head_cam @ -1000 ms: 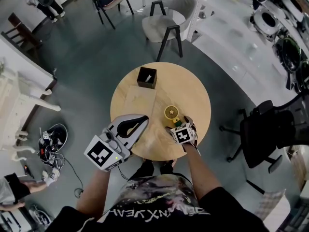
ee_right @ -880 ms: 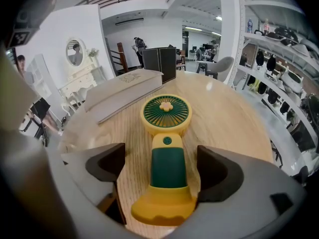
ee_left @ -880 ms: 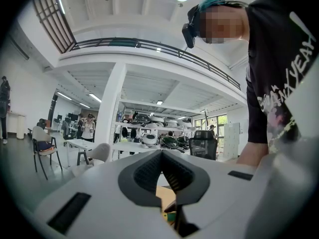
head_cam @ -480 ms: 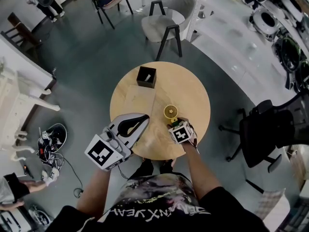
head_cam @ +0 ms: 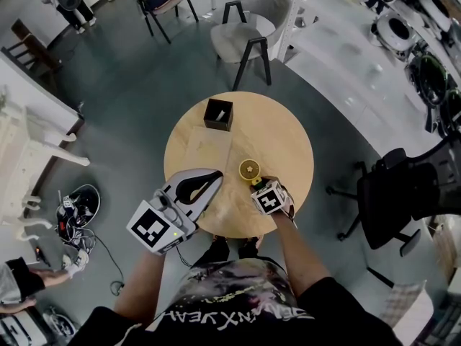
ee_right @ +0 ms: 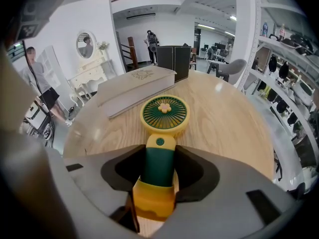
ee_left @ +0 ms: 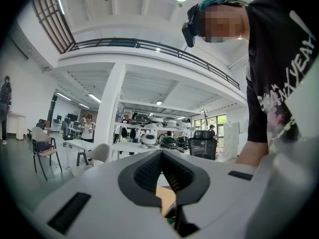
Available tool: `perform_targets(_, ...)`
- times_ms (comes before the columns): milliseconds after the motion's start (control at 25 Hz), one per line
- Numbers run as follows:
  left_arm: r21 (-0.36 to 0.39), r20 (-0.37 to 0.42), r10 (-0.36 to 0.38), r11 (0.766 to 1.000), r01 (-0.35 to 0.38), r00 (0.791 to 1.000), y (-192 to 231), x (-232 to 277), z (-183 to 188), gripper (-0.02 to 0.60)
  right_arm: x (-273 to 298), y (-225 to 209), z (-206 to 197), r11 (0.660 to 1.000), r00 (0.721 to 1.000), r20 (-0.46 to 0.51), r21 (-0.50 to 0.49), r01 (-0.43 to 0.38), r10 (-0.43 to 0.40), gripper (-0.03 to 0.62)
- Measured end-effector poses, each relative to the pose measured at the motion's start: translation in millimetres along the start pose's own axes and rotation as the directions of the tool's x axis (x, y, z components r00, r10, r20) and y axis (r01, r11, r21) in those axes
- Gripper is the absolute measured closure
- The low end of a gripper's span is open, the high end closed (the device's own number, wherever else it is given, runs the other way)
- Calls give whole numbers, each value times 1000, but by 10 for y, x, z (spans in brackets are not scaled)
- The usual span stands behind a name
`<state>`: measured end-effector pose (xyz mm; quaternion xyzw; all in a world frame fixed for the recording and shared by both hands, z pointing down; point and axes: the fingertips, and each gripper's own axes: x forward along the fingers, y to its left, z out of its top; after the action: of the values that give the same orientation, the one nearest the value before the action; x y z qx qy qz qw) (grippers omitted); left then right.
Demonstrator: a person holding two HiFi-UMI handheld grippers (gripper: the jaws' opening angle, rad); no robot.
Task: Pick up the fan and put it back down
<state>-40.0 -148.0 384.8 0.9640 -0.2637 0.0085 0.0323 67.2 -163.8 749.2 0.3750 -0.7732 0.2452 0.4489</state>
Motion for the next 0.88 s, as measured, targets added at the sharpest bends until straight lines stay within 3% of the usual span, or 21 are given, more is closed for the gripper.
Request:
perform_targets(560,-4,-11,-15,1000,15,1000,-17,61,-44,568,-106,-102,-26,1000,998,55,-8,11,-11,409)
perform_targets(880,-2,-13,-27,1000,27,1000,-17,130,-42,568,-349,-138,177,1000,991,131,8,11,-12,408)
